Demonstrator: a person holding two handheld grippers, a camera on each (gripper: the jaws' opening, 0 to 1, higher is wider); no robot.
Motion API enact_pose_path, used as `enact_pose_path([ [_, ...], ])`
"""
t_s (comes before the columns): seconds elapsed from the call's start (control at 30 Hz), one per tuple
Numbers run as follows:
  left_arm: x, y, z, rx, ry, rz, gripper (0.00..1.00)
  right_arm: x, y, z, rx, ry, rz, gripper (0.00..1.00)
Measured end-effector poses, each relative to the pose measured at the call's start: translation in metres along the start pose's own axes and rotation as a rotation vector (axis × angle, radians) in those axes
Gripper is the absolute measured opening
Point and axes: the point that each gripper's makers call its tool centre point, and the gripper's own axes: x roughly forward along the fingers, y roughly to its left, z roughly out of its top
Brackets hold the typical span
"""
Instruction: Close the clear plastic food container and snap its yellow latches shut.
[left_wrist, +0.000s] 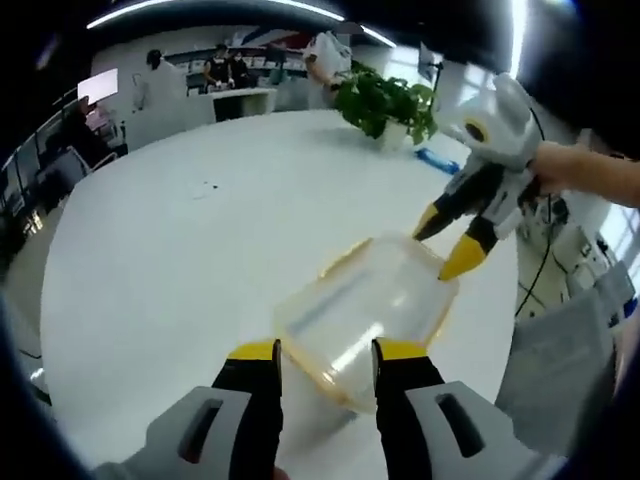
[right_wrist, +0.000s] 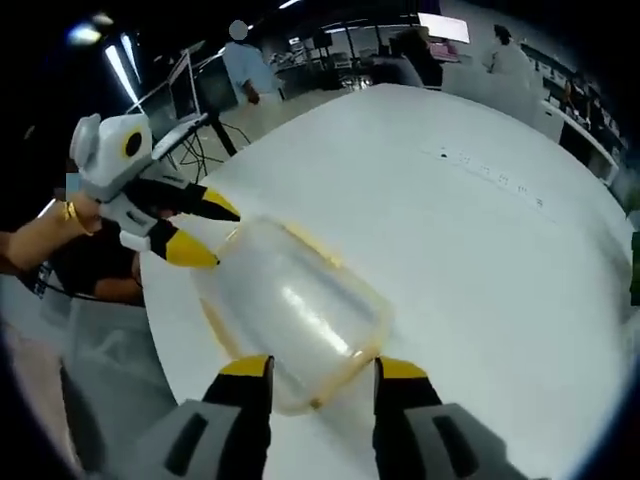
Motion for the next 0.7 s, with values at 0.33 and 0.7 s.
enact_pose_path([
  [0.33, -0.004, -0.005, 0.014, 0.033, -0.035, -0.012, 0.34, -0.009, 0.001, 0.011, -0.037, -0.039, -0.002, 0.37],
  [0.7, 0.006, -0.024, 0.014, 0.119, -0.022, -0.056, 0.37, -0.008, 0.014, 0.029, -0.111, -0.081, 0.037, 0.35],
])
